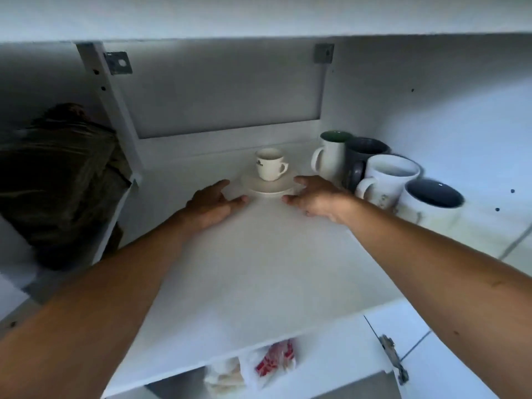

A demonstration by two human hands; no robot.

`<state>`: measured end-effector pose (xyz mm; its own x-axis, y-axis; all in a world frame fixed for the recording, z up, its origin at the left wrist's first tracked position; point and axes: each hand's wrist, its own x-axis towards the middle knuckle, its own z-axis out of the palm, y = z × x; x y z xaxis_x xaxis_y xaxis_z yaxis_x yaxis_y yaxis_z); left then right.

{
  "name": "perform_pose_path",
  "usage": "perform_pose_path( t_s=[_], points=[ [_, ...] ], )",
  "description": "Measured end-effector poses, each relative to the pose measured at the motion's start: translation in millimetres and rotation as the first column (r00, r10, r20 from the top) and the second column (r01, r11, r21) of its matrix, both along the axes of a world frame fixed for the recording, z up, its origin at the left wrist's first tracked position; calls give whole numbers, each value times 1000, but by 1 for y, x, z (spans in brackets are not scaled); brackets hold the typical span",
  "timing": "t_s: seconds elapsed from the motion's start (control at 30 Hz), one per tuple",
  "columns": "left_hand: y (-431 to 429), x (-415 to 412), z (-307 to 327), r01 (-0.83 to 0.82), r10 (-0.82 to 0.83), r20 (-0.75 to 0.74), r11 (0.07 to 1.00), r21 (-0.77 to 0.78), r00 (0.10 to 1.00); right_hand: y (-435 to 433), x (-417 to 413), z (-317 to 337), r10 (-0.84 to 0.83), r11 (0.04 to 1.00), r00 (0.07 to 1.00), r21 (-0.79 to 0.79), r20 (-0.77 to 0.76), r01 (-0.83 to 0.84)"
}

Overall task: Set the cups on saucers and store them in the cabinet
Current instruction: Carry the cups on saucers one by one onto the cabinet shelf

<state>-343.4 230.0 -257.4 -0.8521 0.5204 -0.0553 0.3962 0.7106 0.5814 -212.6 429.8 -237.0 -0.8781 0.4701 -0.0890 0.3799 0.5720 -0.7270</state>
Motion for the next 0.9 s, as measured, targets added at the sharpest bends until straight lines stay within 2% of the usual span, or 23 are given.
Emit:
perform_pose_path(
  t_s=[0.07, 0.17, 0.33, 0.53, 0.7, 0.9],
  points=[
    [-17, 25, 3, -25, 22, -34, 996, -91, 999, -22, 30, 16, 127, 985, 984, 101, 126, -140],
    [-49, 73, 14, 6, -30, -84, 961, -277, 996, -56, 76, 42, 248, 937, 909, 155, 335, -313],
    [-118, 153, 51, 130, -163, -52, 910, -394, 985, -100, 156, 76, 241, 891, 802, 203, 547, -407],
    [-173, 241, 106, 202, -256, -44, 847, -491, 966, -150, 249, 118, 177, 876, 802, 281, 570, -392],
    [-203, 310, 154, 244, -284, -9, 838, -488, 959, -181, 315, 167, 117, 910, 830, 276, 545, -309],
    [-227, 373, 226, 279, -353, -57, 819, -501, 934, -200, 376, 244, 135, 903, 808, 263, 574, -338]
  ],
)
